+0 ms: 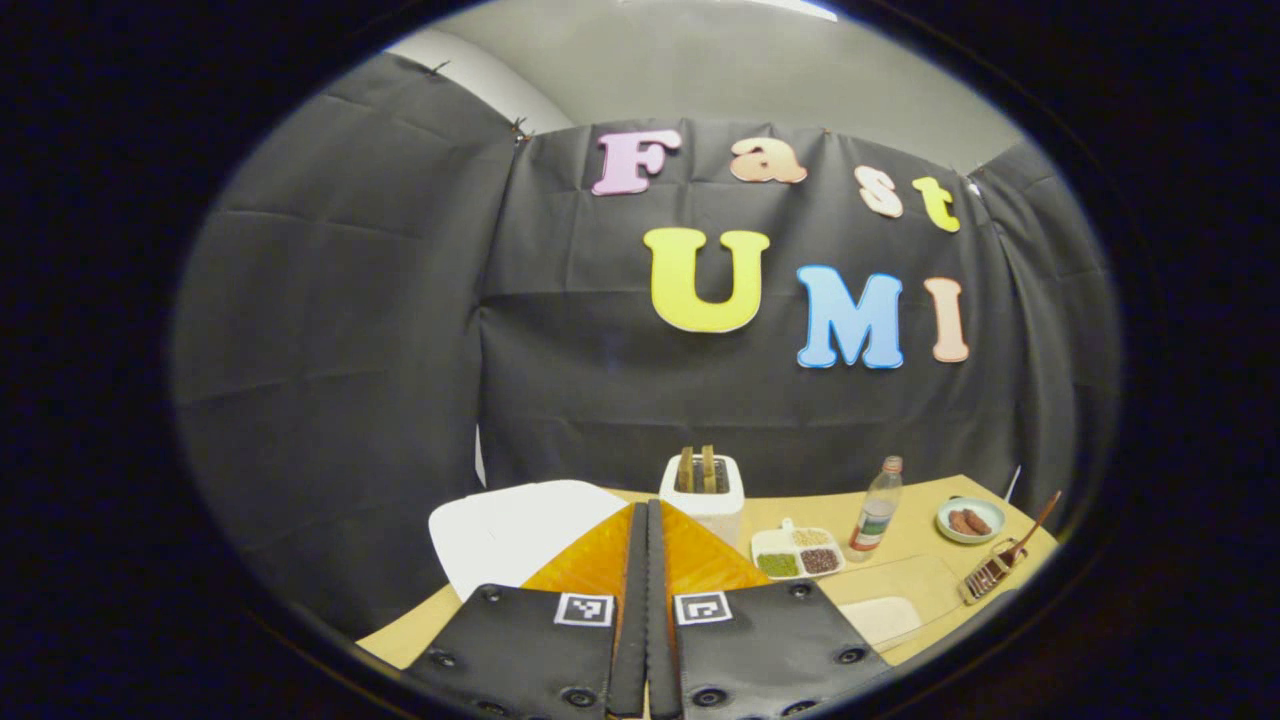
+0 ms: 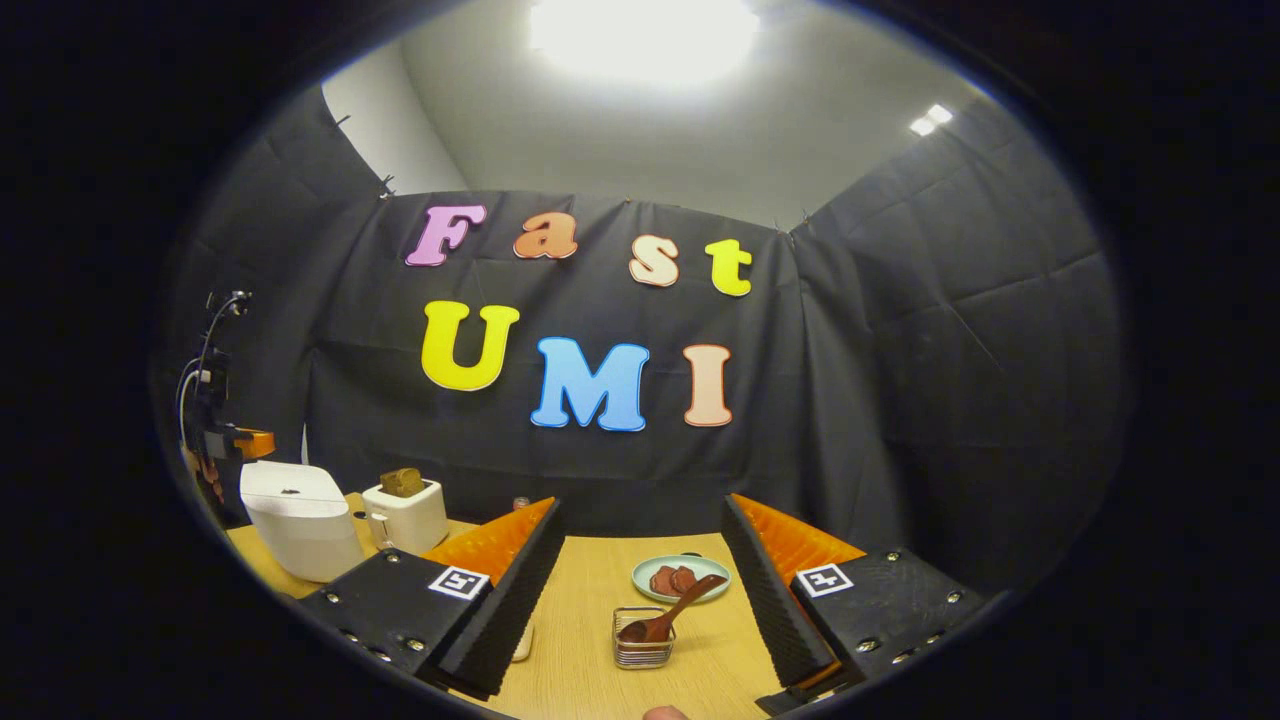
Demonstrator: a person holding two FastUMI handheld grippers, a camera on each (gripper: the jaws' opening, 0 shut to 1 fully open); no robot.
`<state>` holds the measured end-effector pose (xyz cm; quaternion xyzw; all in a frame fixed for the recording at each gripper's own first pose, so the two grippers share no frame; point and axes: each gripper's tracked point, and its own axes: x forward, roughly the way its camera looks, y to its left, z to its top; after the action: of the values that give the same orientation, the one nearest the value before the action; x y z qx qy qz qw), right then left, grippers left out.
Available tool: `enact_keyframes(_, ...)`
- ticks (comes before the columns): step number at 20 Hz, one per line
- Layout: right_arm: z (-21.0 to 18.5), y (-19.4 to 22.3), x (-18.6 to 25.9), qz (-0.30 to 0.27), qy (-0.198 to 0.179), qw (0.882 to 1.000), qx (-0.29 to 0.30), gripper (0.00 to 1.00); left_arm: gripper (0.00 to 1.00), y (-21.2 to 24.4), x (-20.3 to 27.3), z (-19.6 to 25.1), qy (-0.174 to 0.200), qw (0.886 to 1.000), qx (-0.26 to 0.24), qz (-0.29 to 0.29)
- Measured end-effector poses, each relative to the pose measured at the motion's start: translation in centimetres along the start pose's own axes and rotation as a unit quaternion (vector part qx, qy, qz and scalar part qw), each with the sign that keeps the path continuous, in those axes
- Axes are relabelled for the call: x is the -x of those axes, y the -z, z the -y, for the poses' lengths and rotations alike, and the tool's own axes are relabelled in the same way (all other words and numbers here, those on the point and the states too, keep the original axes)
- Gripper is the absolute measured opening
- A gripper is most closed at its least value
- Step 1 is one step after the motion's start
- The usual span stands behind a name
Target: Close the left gripper, press the button to open the rice cooker; take a wooden spoon from the chopstick holder with the right hand, scoop a spoonful of rice and pour it into the rice cooker, then put the wooden spoon back into the chopstick holder.
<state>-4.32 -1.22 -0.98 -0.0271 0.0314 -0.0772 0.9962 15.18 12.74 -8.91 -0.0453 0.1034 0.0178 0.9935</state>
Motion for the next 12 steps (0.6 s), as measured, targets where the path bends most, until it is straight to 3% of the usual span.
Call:
enact_keyframes(8, -0.7, 0.7, 0.3, -0.019, 0.025, 0.999, 0.011, 0.96, 0.08, 8.2, -7.0, -3.3, -0.014, 0.994, 0.007, -0.112)
enact_keyframes(12, -1.1, 0.7, 0.0, -0.024, 0.023, 0.999, 0.02, 0.96, 0.08, 8.6, -6.9, -3.2, -0.013, 0.993, 0.005, -0.114)
